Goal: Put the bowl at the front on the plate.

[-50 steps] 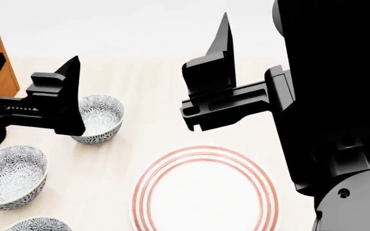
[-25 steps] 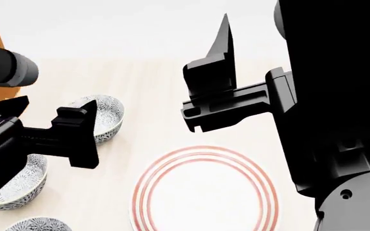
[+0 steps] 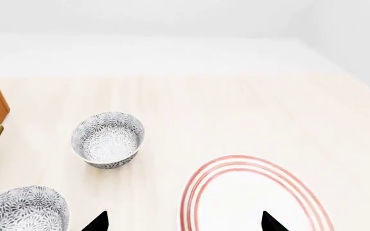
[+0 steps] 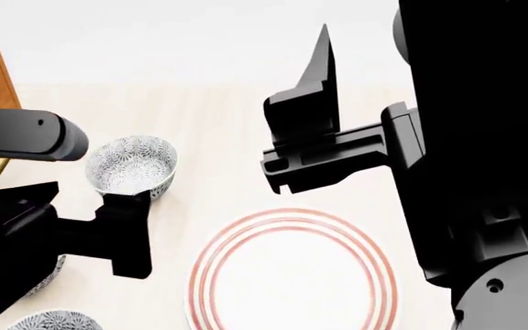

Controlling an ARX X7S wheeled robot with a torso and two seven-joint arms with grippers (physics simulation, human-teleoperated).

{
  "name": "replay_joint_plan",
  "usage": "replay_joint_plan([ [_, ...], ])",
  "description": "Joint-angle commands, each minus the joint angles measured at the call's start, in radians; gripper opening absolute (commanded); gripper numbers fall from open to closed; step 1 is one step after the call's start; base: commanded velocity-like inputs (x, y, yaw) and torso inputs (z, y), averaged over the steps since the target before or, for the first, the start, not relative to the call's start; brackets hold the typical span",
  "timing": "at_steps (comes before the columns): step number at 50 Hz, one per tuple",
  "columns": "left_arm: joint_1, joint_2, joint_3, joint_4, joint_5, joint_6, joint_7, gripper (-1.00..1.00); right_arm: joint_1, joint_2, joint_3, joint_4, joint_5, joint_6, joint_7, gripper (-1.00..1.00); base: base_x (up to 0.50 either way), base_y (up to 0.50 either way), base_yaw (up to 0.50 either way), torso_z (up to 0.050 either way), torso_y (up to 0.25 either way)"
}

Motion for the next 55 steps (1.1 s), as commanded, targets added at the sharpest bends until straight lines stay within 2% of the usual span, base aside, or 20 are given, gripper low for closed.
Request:
replay_joint_plan([
  [1, 0.042, -0.006, 0.024, -0.006, 0.028, -0.004, 0.022, 1.0, -0.003, 0.006, -0.006, -0.004, -0.002, -0.003, 0.0, 1.0, 0.0, 0.0, 0.0, 0.0, 0.0],
  [16, 0.092, -0.017, 0.075, -0.052, 0.047, -0.017, 0.03, 1.0, -0.003, 0.012, -0.013, -0.006, -0.001, -0.01, 0.006, 1.0, 0.0, 0.0, 0.0, 0.0, 0.0],
  [45, 0.196, -0.038, 0.134, -0.08, 0.211, -0.019, 0.157, 1.0, -0.003, 0.016, -0.02, -0.002, -0.023, -0.022, -0.016, 1.0, 0.0, 0.0, 0.0, 0.0, 0.0],
  [55, 0.215, -0.041, 0.15, -0.084, 0.221, -0.019, 0.168, 1.0, 0.007, 0.018, -0.024, -0.001, -0.015, -0.026, -0.008, 1.0, 0.0, 0.0, 0.0, 0.0, 0.0],
])
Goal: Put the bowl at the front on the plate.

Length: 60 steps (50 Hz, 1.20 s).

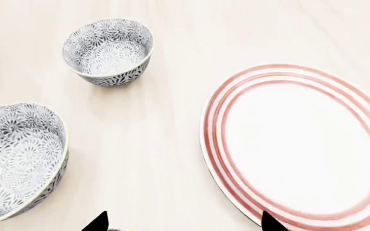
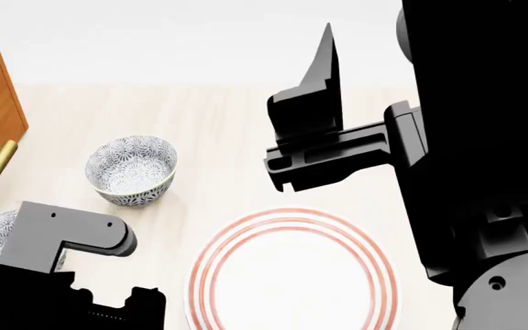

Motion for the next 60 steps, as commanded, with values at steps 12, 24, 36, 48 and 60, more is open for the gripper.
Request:
replay_joint_plan([
  [12, 0.053, -0.02, 0.038, -0.02, -0.026, -0.01, -0.007, 1.0, 0.011, 0.007, -0.013, 0.0, 0.011, -0.006, 0.014, 1.0, 0.0, 0.0, 0.0, 0.0, 0.0],
  [24, 0.048, -0.028, 0.062, -0.037, -0.064, -0.021, -0.047, 1.0, 0.01, 0.014, -0.016, -0.005, 0.014, -0.011, 0.017, 1.0, 0.0, 0.0, 0.0, 0.0, 0.0],
  [36, 0.061, -0.032, 0.086, -0.07, -0.088, -0.026, -0.045, 1.0, 0.012, 0.017, -0.02, -0.005, 0.011, -0.014, 0.014, 1.0, 0.0, 0.0, 0.0, 0.0, 0.0],
  [48, 0.088, -0.034, 0.108, -0.095, -0.081, -0.022, -0.036, 1.0, 0.021, 0.02, -0.026, -0.001, 0.014, -0.015, 0.016, 1.0, 0.0, 0.0, 0.0, 0.0, 0.0],
  [60, 0.108, -0.042, 0.122, -0.108, -0.059, -0.014, -0.026, 1.0, 0.023, 0.026, -0.029, 0.0, 0.011, -0.018, 0.011, 1.0, 0.0, 0.0, 0.0, 0.0, 0.0],
])
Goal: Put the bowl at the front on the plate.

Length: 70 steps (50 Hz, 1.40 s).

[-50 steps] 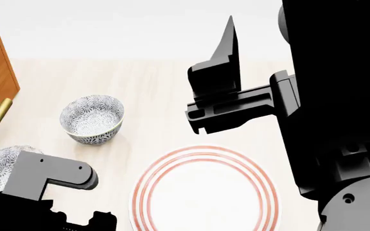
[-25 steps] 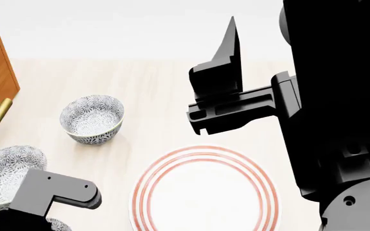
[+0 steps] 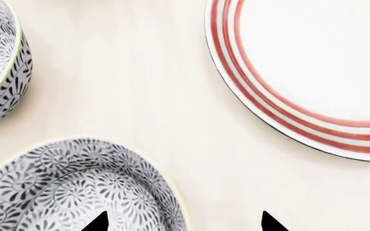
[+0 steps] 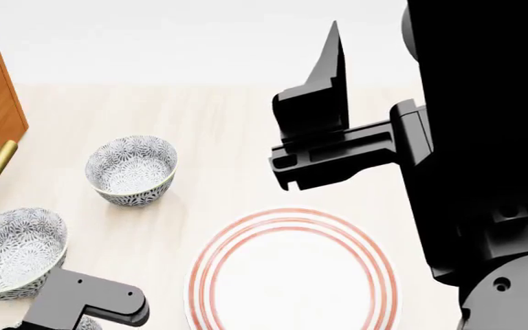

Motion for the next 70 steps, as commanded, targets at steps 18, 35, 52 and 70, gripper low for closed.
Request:
replay_joint_plan([
  [18, 0.029, -0.011, 0.031, -0.031, 0.024, 0.015, 0.008, 1.0, 0.001, 0.015, -0.005, -0.012, 0.011, -0.014, 0.011, 1.0, 0.0, 0.0, 0.0, 0.0, 0.0],
  [35, 0.047, -0.013, 0.049, -0.054, 0.032, 0.022, 0.021, 1.0, 0.006, 0.017, -0.012, -0.013, 0.009, -0.019, 0.013, 1.0, 0.0, 0.0, 0.0, 0.0, 0.0],
  [52, 0.051, -0.02, 0.062, -0.036, 0.071, 0.03, 0.053, -1.0, 0.005, 0.024, -0.019, -0.017, 0.008, -0.022, 0.014, 1.0, 0.0, 0.0, 0.0, 0.0, 0.0],
  [70, 0.052, -0.04, 0.046, 0.058, 0.219, 0.104, 0.112, -1.0, 0.008, 0.031, -0.02, -0.026, 0.015, -0.03, 0.018, 1.0, 0.0, 0.0, 0.0, -0.001, 0.0],
])
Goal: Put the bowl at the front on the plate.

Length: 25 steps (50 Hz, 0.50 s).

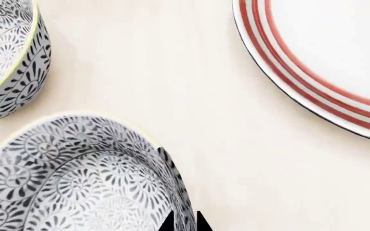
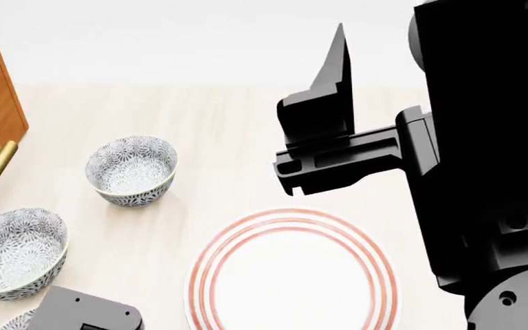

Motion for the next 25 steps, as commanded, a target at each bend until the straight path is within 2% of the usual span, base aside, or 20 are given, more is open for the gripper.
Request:
replay_joint_plan([
  [1, 0.001, -0.007, -0.006, 0.048, 0.058, 0.062, 0.03, -1.0, 0.006, 0.003, -0.003, -0.004, 0.004, -0.004, 0.003, 1.0, 0.0, 0.0, 0.0, 0.0, 0.0],
  [8, 0.005, -0.017, 0.008, 0.078, 0.146, 0.09, 0.07, -1.0, 0.007, 0.002, -0.006, -0.003, 0.0, -0.004, -0.002, 1.0, 0.0, 0.0, 0.0, 0.0, 0.0],
  [10, 0.005, -0.027, 0.022, 0.107, 0.215, 0.111, 0.107, -1.0, 0.007, 0.002, -0.009, -0.003, -0.003, -0.003, -0.004, 1.0, 0.0, 0.0, 0.0, 0.0, 0.0],
  [25, -0.035, -0.041, 0.021, 0.123, 0.285, 0.141, 0.143, -1.0, 0.017, 0.003, -0.019, -0.005, 0.004, -0.003, 0.003, 1.0, 0.0, 0.0, 0.0, 0.0, 0.0],
])
